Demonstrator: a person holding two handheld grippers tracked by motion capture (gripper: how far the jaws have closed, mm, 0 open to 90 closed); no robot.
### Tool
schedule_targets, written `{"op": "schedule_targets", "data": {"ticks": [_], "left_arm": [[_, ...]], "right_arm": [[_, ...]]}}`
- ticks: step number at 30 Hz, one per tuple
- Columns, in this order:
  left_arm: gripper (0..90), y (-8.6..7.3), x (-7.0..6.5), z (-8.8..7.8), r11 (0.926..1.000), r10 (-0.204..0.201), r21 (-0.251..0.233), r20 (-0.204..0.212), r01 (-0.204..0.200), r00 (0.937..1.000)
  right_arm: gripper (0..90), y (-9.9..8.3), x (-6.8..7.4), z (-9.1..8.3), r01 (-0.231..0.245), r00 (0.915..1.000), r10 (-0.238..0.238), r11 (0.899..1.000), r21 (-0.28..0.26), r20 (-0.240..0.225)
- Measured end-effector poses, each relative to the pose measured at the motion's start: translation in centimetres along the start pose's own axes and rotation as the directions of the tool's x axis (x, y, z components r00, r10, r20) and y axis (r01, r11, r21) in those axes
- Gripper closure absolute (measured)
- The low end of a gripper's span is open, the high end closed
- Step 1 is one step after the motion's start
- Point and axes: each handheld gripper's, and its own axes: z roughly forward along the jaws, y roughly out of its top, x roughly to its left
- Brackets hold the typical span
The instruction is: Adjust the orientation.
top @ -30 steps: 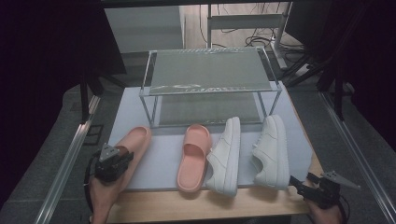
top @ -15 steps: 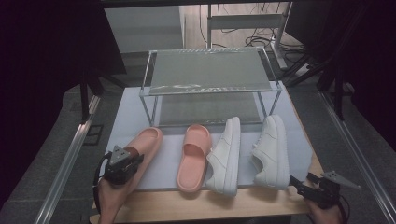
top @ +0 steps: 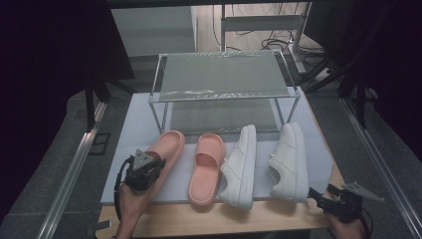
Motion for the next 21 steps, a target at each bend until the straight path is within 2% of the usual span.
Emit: {"op": "schedule_targets", "data": {"ticks": [16, 21], "left_arm": [[85.4, 2.7, -0.7, 3.6, 0.9993, -0.032, -0.021, -0.028, 0.031, 0.9991], [85.4, 3.3, -0.9, 4.5, 0.9993, -0.030, -0.022, -0.039, 0.029, 0.9988]], "right_arm": [[15.8, 0.0, -0.1, 0.0, 0.005, 1.0000, -0.005, 1.000, -0.001, -0.001], [15.8, 0.0, -0.1, 0.0, 0.004, 1.0000, -0.004, 1.000, 0.001, -0.001]]}}
